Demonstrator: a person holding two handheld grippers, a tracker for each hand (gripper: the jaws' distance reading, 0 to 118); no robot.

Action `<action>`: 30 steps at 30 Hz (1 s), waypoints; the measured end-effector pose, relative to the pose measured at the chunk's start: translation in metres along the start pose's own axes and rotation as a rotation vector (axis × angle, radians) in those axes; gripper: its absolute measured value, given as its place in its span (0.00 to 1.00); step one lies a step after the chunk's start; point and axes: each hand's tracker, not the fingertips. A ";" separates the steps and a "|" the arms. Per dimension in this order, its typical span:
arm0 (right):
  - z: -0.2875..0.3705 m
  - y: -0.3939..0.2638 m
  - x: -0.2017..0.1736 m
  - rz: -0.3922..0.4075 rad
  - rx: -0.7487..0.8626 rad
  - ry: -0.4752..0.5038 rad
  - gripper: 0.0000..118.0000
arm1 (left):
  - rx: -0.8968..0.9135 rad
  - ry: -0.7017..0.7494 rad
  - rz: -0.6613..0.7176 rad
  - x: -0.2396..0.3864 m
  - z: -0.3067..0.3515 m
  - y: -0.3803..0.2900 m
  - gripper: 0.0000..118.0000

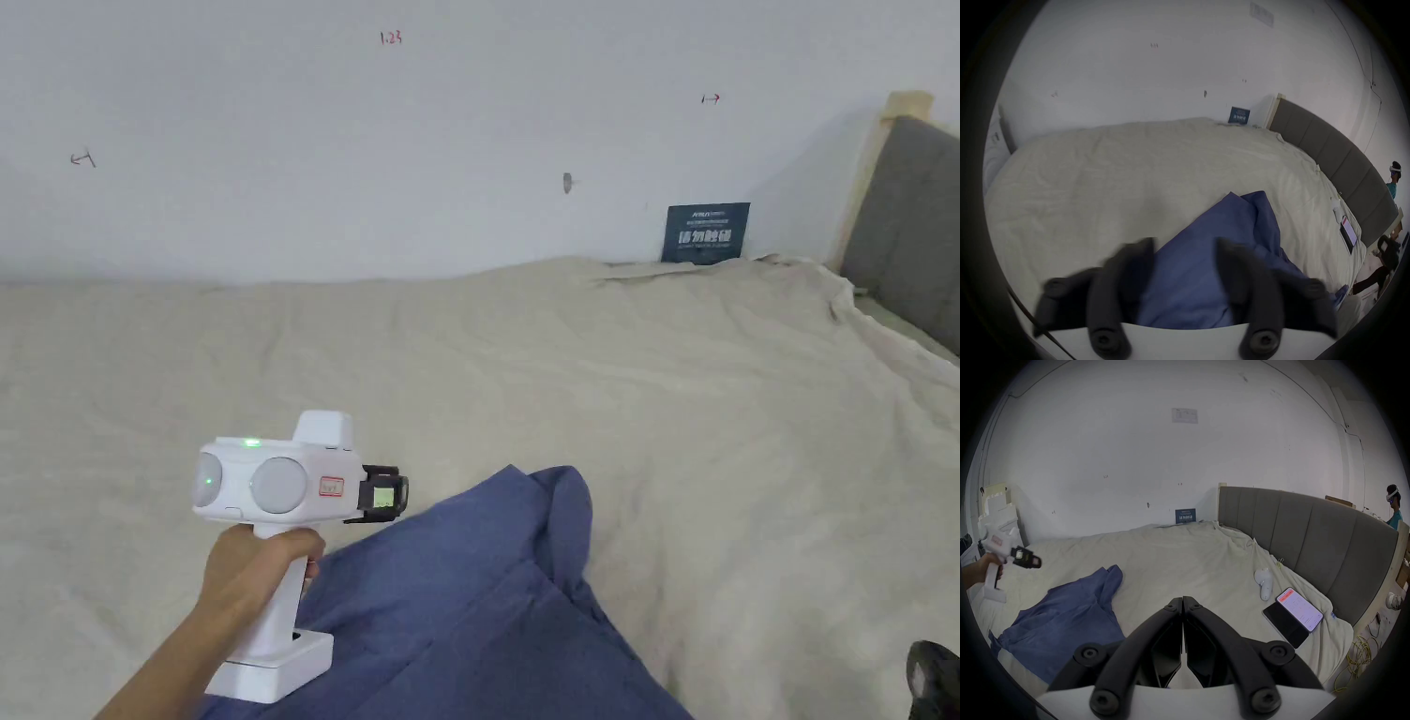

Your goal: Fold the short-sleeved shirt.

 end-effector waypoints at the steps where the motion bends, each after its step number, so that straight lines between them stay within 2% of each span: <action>1: -0.005 -0.001 0.001 0.001 -0.008 -0.004 0.00 | -0.022 -0.001 -0.011 0.002 -0.016 0.006 0.71; 2: -0.011 -0.003 0.002 0.001 -0.018 -0.007 0.00 | -0.049 0.005 -0.035 0.005 -0.036 0.013 0.81; 3: -0.015 -0.004 0.003 -0.002 -0.024 -0.009 0.00 | -0.061 0.010 -0.047 0.008 -0.052 0.019 0.85; 12: -0.036 -0.017 0.009 -0.002 -0.067 -0.024 0.00 | -0.171 0.048 -0.118 0.038 -0.154 0.034 0.83; 14: -0.036 -0.021 0.012 -0.008 -0.078 -0.030 0.00 | -0.196 0.049 -0.141 0.045 -0.167 0.027 0.75; 16: -0.034 -0.025 0.014 -0.014 -0.093 -0.034 0.00 | -0.280 0.032 -0.176 0.053 -0.178 0.018 0.55; 17: -0.033 -0.026 0.016 -0.016 -0.098 -0.034 0.00 | -0.321 0.046 -0.198 0.057 -0.181 0.011 0.54; 18: -0.030 -0.028 0.017 -0.017 -0.105 -0.035 0.00 | -0.228 0.069 -0.222 0.061 -0.173 0.009 0.54; 20: -0.024 -0.029 0.019 -0.014 -0.110 -0.039 0.00 | -0.249 0.066 -0.200 0.063 -0.172 0.014 0.51; 21: -0.021 -0.029 0.021 -0.014 -0.111 -0.042 0.00 | -0.254 0.069 -0.201 0.063 -0.170 0.015 0.45; 22: -0.019 -0.029 0.022 -0.014 -0.113 -0.043 0.00 | -0.254 0.079 -0.209 0.063 -0.169 0.016 0.35; 24: -0.011 -0.027 0.025 -0.020 -0.111 -0.049 0.00 | -0.250 0.083 -0.225 0.063 -0.162 0.016 0.05; 25: -0.007 -0.026 0.026 -0.023 -0.109 -0.053 0.00 | -0.249 0.076 -0.210 0.061 -0.158 0.018 0.00; 30: 0.007 -0.021 0.034 -0.057 -0.116 -0.056 0.00 | -0.158 0.043 -0.178 0.061 -0.114 0.025 0.00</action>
